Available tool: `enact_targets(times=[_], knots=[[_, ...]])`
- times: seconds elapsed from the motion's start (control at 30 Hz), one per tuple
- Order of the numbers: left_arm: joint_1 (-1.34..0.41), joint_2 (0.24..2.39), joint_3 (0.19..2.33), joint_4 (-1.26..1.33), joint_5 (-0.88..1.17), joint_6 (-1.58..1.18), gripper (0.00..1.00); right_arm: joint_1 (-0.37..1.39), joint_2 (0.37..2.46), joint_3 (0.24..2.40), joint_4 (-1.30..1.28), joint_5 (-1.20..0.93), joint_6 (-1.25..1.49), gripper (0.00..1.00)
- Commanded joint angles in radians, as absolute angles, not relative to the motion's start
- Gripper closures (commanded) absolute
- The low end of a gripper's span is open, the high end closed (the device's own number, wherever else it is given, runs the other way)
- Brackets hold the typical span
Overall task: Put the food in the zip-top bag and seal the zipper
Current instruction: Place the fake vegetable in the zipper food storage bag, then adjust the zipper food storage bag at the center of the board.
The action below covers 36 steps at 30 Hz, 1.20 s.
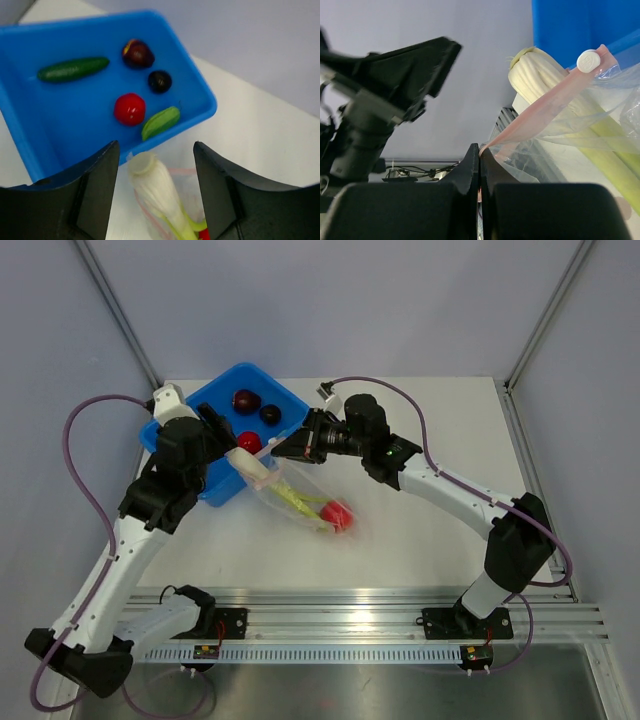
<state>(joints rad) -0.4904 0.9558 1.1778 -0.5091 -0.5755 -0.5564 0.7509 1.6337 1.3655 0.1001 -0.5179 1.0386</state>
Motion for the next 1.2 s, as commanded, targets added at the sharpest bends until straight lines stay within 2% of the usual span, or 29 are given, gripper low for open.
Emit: enact_targets(times=[0.0,0.1,0.27,0.4,0.5,0.93,1.03,1.07,1.17], knots=[[-0.327,0.997,1.175,-0.675,-0.179,-0.706,0.37,0.764,1.575,1.37,0.158,-0.54,1.026,1.0],[-0.235,1.014,1.144,-0.675,0.049,-0.735,0.34,0.764,1.566,1.368,0.143,-0.531,1.017,1.0],[-0.227,1.084,1.172,-0.726,0.188,-0.749,0.28,0.762,1.559,1.365,0.13,-0.523,1.006,1.0],[-0.227,1.101,1.132,-0.704,0.227,-0.764,0.28,0.764,1.555,1.365,0.123,-0.517,1.003,1.0],[-0.227,1.101,1.12,-0.699,0.251,-0.767,0.32,0.764,1.555,1.367,0.115,-0.515,0.997,1.0],[-0.227,1.051,1.072,-0.736,0.287,-0.732,0.37,0.761,1.575,1.371,0.123,-0.517,1.002,1.0],[-0.227,1.051,1.043,-0.73,0.279,-0.73,0.41,0.761,1.574,1.371,0.12,-0.515,1.002,1.0],[-0.227,1.054,1.039,-0.73,0.276,-0.729,0.48,0.761,1.575,1.37,0.12,-0.514,1.002,1.0],[-0.227,1.052,1.029,-0.735,0.25,-0.724,0.6,0.761,1.568,1.365,0.117,-0.508,0.999,1.0]])
